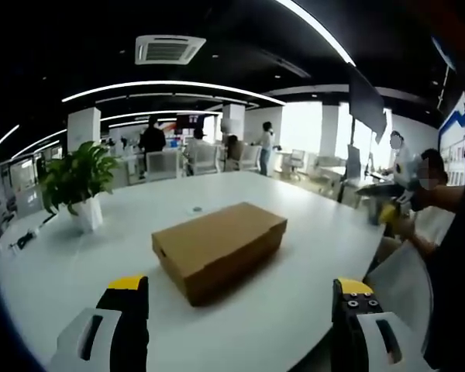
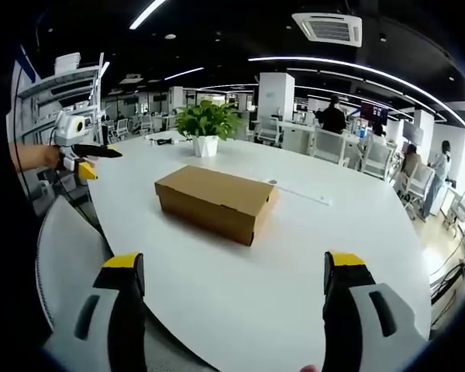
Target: Operate the shoe box by opening the lid, removing the specified soft item, and placing it in the target area until the item is outside and the box remains undamaged.
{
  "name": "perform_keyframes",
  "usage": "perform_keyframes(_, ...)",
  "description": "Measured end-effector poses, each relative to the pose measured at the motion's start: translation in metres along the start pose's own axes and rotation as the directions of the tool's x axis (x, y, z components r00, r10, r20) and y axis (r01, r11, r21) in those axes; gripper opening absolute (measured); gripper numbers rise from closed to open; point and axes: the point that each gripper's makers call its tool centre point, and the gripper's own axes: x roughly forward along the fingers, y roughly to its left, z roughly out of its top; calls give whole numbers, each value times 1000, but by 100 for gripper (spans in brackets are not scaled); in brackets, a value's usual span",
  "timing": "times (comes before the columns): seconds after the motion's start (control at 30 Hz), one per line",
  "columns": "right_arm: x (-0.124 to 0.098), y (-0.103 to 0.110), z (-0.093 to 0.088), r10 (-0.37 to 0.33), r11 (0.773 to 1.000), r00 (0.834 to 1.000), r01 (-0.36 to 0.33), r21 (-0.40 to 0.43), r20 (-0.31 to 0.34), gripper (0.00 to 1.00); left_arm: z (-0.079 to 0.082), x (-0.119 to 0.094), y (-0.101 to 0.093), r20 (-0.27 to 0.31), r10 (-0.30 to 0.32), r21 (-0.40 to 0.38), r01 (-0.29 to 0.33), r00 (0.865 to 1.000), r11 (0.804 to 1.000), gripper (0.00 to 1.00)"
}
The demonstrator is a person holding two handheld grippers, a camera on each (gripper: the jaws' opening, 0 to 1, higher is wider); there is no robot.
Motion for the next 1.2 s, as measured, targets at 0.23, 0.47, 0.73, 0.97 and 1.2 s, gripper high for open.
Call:
perform_keyframes(0.23,10,-6,1,21,1000,1000,-21,-13,1,89,-5,5,7,5,8,-17,-8,1000,1000,99)
perform_keyframes(0.47,22,-14,2,44,999,999,-44,-24,-1,87,-21,9,20,-27,22,-6,-22,999,1000,98)
perform_keyframes(0.73,36,-29,-1,64,997,998,-65,-52,-23,87,-21,21,22,-29,34,-26,-35,999,999,97)
perform_keyframes(0.97,49,-38,-1,87,994,996,-88,-71,-25,86,-15,33,31,-20,36,-15,-36,999,999,95)
perform_keyframes(1.2,64,-42,-4,127,986,991,-131,-102,-41,86,-14,44,29,-31,29,-2,-29,999,1000,94)
